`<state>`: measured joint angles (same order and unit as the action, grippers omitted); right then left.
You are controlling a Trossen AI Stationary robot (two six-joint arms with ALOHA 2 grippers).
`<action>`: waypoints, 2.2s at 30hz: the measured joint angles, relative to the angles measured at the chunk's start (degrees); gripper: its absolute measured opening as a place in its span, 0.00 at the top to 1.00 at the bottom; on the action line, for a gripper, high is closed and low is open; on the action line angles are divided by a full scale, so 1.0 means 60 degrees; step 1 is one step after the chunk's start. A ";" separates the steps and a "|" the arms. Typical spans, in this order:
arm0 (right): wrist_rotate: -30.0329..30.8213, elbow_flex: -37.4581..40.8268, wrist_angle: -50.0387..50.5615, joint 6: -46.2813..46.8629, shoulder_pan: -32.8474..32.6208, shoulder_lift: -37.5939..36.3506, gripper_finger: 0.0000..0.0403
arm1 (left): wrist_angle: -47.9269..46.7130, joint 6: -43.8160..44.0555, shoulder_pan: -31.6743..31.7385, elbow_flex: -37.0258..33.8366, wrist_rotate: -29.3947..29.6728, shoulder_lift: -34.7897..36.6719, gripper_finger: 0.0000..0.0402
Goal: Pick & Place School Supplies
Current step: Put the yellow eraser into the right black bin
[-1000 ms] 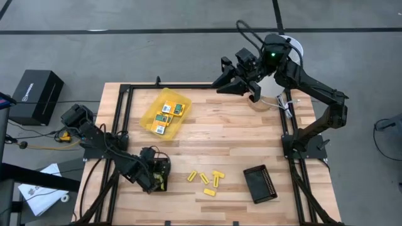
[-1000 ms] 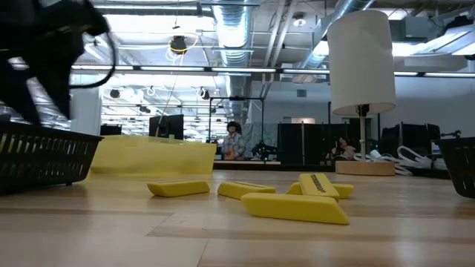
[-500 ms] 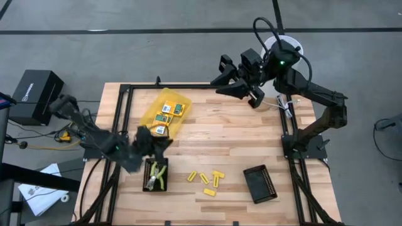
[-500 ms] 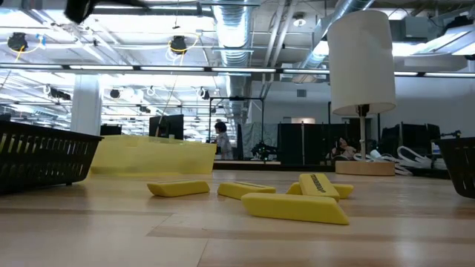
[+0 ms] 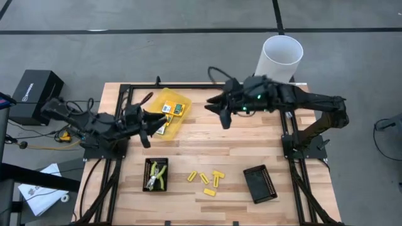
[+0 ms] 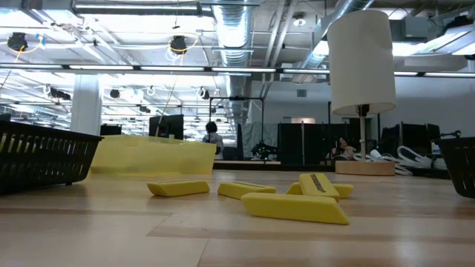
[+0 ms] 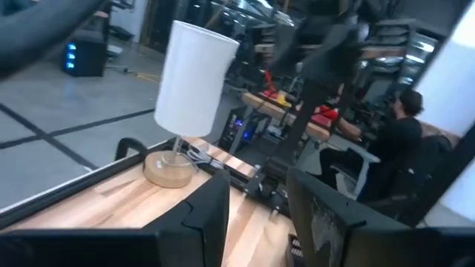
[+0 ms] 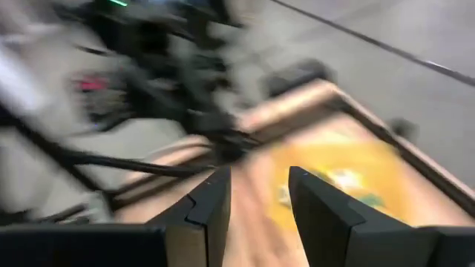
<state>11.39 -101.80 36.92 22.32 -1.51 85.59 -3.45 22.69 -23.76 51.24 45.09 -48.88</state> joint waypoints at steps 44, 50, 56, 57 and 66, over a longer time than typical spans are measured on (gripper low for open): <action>0.7618 0.3071 -1.0732 0.1466 -0.3282 0.2552 0.68 | -0.0754 -0.1809 0.3430 0.0000 -0.8180 0.1770 0.68; 0.7139 0.1912 -1.1379 -0.0708 -0.3135 0.3399 0.68 | -0.0845 -0.1777 0.3430 0.0000 -0.8238 0.1846 0.68; 0.6863 0.1647 -1.1308 -0.1452 -0.2827 0.3366 0.68 | -0.0869 -0.1681 0.3430 0.0000 -0.8231 0.1909 0.68; 0.6803 0.1647 -1.1209 -0.1303 -0.2795 0.3313 0.68 | -0.0869 -0.1678 0.3430 0.0000 -0.8231 0.1902 0.68; 0.5758 0.1675 -0.4865 0.4809 -0.2990 0.3128 0.68 | -0.0926 -0.1503 0.3430 0.0000 -0.8188 0.1891 0.68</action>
<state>45.94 -91.75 7.73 51.17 -19.44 104.36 -9.01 13.67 -3.18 51.24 -4.03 -37.54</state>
